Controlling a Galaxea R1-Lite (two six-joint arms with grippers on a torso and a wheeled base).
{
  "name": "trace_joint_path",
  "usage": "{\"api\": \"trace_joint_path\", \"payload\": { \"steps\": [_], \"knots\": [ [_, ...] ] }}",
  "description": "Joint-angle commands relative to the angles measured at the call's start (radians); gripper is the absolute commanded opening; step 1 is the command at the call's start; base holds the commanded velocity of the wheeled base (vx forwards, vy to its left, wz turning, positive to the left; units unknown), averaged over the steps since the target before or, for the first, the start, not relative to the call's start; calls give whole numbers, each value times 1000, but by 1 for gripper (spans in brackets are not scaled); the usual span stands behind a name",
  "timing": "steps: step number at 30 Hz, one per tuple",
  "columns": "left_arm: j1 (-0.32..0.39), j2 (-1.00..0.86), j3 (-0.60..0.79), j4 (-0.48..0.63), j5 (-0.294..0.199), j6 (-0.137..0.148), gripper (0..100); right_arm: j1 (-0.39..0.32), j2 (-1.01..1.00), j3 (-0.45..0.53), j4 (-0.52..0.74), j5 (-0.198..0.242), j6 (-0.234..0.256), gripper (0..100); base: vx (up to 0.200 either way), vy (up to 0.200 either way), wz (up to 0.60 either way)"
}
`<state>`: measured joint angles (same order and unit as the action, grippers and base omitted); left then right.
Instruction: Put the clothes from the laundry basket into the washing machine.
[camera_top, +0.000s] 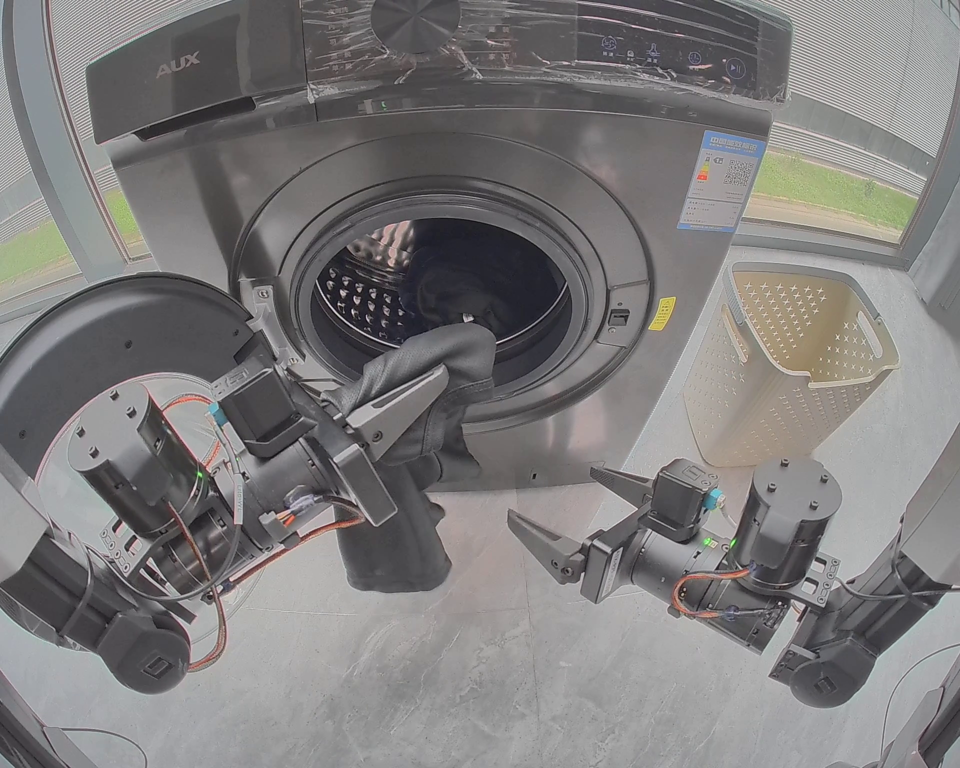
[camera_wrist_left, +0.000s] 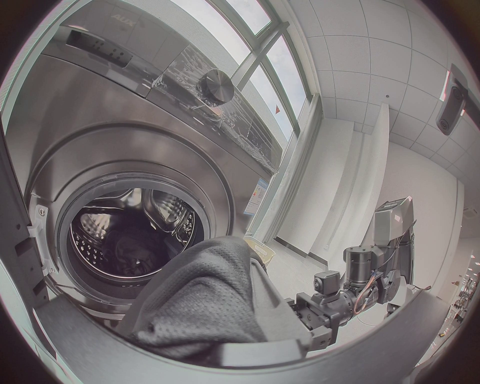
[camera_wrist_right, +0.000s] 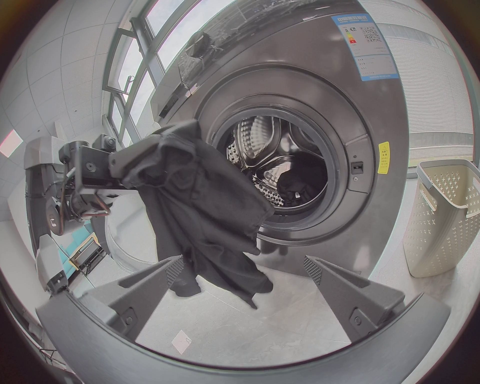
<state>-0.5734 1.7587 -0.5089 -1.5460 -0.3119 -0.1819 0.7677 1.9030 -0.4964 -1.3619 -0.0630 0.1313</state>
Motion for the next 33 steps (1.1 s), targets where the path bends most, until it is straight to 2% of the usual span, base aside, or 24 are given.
{"api": "trace_joint_path", "payload": {
  "steps": [1,11,17,24,33],
  "knots": [
    [1,-15,1,0,-1,2,0,-25,38,1,-13,2,-1,100,0,0,0],
    [7,-16,-5,-2,-3,2,0,-28,39,-59,-11,26,-2,100,0,0,0],
    [7,-16,-5,-2,-3,2,0,-7,71,-126,-6,78,-9,100,0,0,0],
    [4,-15,0,-2,-3,4,0,-31,142,-238,-2,127,-9,100,0,0,0],
    [7,-13,3,-2,-16,4,0,-30,179,-292,-3,172,-10,100,0,0,0]
  ]
}}
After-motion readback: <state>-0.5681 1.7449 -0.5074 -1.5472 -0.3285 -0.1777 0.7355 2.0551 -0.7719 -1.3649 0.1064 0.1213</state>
